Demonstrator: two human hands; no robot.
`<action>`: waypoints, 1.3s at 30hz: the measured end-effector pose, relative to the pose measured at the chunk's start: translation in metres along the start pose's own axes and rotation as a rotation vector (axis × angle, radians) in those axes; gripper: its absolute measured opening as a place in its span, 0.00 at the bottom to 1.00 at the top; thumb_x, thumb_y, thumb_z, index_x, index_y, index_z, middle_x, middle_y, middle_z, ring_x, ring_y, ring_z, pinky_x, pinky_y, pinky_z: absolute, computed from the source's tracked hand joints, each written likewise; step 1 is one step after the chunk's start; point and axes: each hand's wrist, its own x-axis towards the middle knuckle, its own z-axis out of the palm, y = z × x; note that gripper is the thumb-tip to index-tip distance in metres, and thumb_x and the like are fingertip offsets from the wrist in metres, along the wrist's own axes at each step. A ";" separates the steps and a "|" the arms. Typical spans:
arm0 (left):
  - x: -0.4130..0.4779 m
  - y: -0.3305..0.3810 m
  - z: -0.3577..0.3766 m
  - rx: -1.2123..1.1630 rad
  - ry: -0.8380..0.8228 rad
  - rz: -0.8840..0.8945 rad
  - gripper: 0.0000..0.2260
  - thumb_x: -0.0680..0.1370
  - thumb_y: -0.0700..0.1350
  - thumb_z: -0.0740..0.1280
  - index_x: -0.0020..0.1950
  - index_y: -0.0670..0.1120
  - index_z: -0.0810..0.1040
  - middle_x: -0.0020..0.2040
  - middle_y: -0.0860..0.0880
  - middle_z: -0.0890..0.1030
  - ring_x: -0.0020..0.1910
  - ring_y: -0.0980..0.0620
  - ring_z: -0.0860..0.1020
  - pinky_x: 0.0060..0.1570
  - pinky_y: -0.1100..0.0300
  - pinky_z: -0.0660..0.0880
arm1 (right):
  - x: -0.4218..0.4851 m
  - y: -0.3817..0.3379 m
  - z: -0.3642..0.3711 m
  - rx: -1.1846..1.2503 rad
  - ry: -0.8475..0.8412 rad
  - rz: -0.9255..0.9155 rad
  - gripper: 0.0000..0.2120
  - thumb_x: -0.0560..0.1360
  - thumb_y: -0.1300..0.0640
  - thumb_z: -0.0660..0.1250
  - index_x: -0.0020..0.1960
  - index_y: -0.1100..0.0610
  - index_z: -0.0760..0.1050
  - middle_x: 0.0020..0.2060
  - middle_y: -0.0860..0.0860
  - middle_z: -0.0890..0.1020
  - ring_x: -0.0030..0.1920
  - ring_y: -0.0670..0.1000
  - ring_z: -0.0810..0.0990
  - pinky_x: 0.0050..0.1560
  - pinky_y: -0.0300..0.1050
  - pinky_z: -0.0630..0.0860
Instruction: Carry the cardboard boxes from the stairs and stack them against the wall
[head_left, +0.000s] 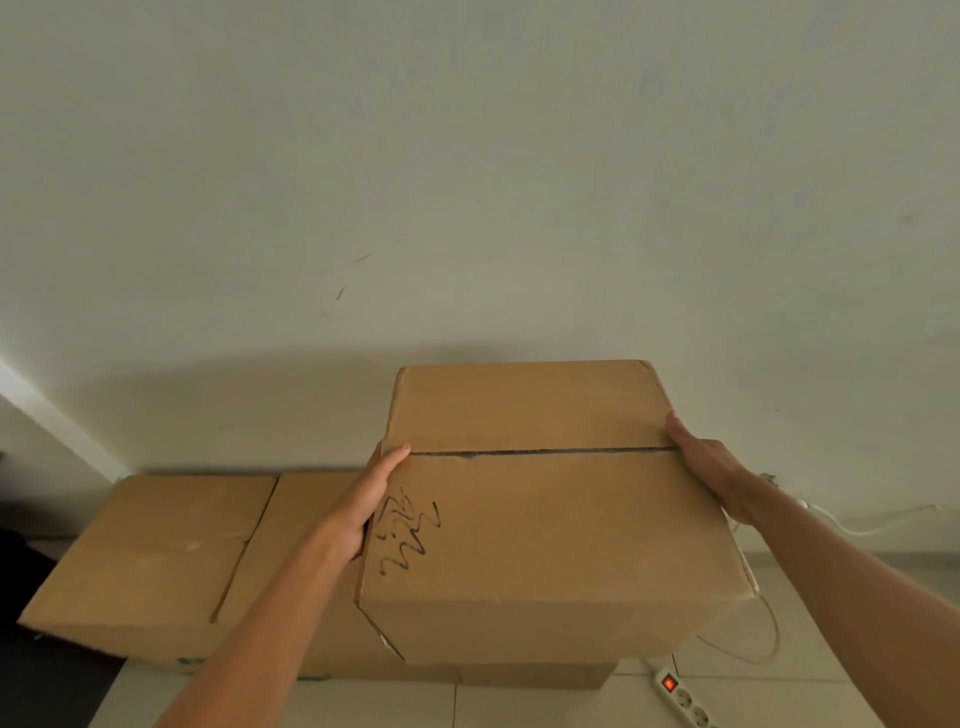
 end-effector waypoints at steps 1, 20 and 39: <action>0.010 0.001 0.012 0.005 -0.013 -0.014 0.21 0.77 0.58 0.63 0.66 0.50 0.74 0.52 0.43 0.83 0.46 0.46 0.82 0.37 0.58 0.77 | 0.010 0.000 -0.010 -0.001 0.003 0.002 0.41 0.74 0.30 0.54 0.71 0.63 0.67 0.65 0.61 0.75 0.54 0.58 0.75 0.60 0.53 0.72; 0.149 -0.055 0.048 0.256 0.170 -0.234 0.32 0.73 0.61 0.68 0.73 0.51 0.66 0.68 0.50 0.73 0.65 0.46 0.72 0.67 0.44 0.67 | 0.161 0.066 0.012 0.113 -0.038 0.201 0.36 0.75 0.32 0.57 0.71 0.58 0.70 0.64 0.59 0.76 0.61 0.60 0.76 0.65 0.56 0.72; 0.275 -0.159 0.029 0.614 0.252 -0.248 0.31 0.77 0.48 0.68 0.77 0.45 0.60 0.73 0.45 0.66 0.70 0.46 0.69 0.69 0.51 0.67 | 0.268 0.197 0.118 0.010 -0.022 0.376 0.27 0.80 0.38 0.53 0.73 0.51 0.66 0.65 0.56 0.75 0.63 0.57 0.74 0.66 0.54 0.71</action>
